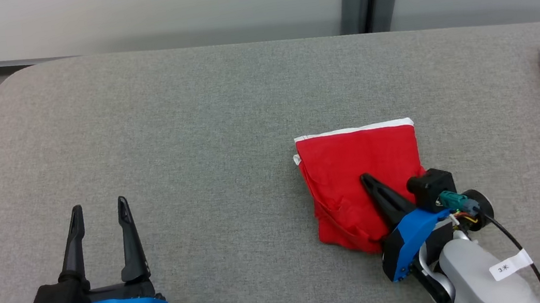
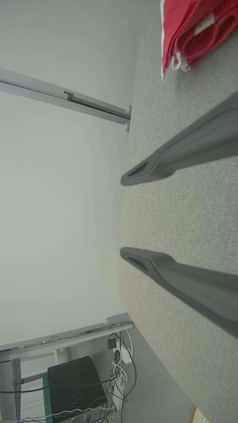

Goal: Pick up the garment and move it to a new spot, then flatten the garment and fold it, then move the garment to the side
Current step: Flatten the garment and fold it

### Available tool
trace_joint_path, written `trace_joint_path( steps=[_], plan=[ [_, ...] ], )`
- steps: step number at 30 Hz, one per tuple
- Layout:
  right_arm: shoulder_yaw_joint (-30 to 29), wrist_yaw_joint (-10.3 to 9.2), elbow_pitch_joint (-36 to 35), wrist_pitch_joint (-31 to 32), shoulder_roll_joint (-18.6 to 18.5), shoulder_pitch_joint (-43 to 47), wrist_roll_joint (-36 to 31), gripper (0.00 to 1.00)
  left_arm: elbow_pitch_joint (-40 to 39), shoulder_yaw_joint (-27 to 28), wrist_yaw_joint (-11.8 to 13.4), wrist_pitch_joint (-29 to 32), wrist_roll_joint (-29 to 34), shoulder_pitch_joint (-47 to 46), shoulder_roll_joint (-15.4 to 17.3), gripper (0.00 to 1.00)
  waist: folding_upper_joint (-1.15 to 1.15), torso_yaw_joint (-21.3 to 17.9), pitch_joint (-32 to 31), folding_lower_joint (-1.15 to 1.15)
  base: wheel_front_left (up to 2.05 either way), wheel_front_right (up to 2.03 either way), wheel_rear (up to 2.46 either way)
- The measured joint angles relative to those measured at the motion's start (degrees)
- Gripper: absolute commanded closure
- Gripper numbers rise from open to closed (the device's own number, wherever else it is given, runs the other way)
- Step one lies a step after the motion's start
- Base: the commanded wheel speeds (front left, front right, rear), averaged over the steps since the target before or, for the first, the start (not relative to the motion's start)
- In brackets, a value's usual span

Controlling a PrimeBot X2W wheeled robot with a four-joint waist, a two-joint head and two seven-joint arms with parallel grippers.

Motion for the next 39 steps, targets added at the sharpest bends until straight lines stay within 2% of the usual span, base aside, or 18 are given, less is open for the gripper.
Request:
trace_joint_path(
  steps=[6,16,23,29,39],
  plan=[
    [4.88,0.00,0.02,-0.20,0.46,0.66,2.89,1.00,0.12,0.00,0.24,0.00,-0.07,-0.24,0.00,0.00,0.00,0.43,0.31,0.00,0.00,0.00,0.00],
    [14.49,0.00,-8.87,-0.26,0.64,5.03,9.51,1.00,0.11,-0.35,0.23,0.00,0.03,-0.62,-0.01,0.00,0.00,0.78,0.21,0.00,0.00,0.00,0.00],
    [18.37,0.00,-9.01,-0.25,0.70,6.08,11.20,1.00,0.48,-0.53,-0.07,0.00,0.05,-0.86,0.00,0.00,0.00,0.92,0.12,0.00,0.00,0.00,0.00],
    [15.58,0.00,-12.22,-0.26,0.73,5.10,10.10,1.00,0.74,0.22,-0.07,0.00,0.12,-0.71,0.00,0.00,0.00,-0.84,-0.66,0.00,0.00,0.00,0.00],
    [2.96,0.00,-21.48,-0.26,0.20,7.15,3.20,1.00,1.07,2.14,-0.23,0.00,0.98,0.39,0.05,0.00,0.00,-6.48,-3.02,0.00,0.00,0.00,0.00]
  ],
)
